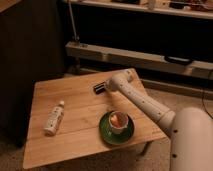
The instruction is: Push the eraser across the table
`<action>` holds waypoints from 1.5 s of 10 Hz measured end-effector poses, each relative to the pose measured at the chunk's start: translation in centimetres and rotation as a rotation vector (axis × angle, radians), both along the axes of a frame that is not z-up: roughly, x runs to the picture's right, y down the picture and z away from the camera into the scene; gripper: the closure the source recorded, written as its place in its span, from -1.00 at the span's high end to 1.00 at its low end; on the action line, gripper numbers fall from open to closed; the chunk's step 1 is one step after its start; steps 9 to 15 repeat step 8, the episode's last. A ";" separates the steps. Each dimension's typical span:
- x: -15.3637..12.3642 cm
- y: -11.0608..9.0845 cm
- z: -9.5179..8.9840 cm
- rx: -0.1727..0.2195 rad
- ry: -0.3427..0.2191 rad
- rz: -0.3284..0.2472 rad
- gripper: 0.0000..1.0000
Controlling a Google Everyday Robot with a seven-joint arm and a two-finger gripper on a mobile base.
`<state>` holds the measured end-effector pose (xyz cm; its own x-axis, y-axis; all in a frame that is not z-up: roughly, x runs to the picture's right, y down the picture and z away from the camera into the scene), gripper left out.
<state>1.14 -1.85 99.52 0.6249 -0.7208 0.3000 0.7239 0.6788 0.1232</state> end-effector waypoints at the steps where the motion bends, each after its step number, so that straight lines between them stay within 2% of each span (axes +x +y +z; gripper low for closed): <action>1: -1.3 -0.2 0.3 0.000 -0.008 -0.007 -0.91; 4: -3.7 -0.1 1.3 0.004 -0.009 -0.029 -0.91; 6: -2.7 -0.3 1.0 0.022 -0.012 -0.011 -0.91; 8: 0.3 -0.7 -0.6 0.042 -0.031 0.037 -0.91; 15: 0.3 -0.7 -0.6 0.042 -0.031 0.037 -0.91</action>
